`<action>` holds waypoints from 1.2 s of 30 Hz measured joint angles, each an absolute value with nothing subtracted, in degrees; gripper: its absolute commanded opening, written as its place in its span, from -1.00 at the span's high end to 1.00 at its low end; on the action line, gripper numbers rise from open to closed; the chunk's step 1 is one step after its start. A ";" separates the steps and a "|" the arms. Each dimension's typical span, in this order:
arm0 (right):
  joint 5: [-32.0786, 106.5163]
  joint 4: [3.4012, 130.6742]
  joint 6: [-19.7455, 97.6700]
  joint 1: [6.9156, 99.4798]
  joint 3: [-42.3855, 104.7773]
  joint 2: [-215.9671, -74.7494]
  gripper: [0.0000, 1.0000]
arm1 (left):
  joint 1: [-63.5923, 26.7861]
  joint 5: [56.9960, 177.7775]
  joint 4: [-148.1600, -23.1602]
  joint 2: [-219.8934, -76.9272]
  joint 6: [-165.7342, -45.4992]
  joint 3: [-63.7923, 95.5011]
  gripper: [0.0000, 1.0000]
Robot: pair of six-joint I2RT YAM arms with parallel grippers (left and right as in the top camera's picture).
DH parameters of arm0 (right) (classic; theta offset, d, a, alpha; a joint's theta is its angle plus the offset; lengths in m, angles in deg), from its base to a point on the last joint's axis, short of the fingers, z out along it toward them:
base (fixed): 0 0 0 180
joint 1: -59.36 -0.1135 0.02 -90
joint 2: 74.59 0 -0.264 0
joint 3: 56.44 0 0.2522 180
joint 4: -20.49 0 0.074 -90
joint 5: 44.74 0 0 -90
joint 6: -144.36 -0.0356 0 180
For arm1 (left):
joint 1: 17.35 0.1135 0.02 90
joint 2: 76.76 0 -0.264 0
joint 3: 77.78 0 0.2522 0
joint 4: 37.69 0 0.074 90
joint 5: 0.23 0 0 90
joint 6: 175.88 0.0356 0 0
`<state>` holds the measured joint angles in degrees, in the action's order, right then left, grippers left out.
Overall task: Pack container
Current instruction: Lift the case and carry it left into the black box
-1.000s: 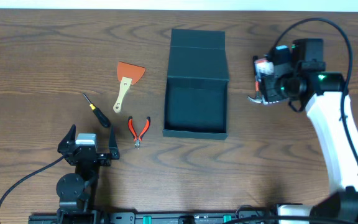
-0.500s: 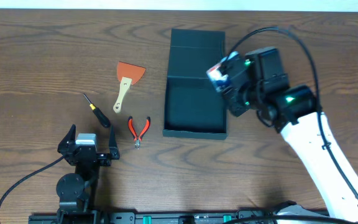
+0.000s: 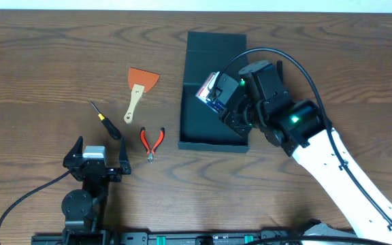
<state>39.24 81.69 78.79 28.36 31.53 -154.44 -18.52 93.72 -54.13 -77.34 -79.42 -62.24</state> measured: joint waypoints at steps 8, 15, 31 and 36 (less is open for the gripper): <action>39.46 81.52 83.97 28.36 31.58 -159.23 0.92 | -18.52 93.72 -54.13 -77.34 -79.42 -62.24 -0.97; 39.68 81.47 87.18 28.36 31.58 -166.79 0.82 | -18.52 93.72 -54.13 -77.34 -79.42 -62.24 -0.97; 38.37 81.52 94.02 28.36 31.60 -175.79 0.83 | -18.52 93.72 -54.13 -77.34 -79.42 -62.24 -0.97; 37.10 81.52 94.78 28.36 31.60 -175.79 0.84 | -18.52 93.72 -54.13 -77.34 -79.42 -62.24 -0.97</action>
<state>37.10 81.52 94.78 28.36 31.60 -175.79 -18.52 93.72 -54.13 -77.34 -79.42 -62.24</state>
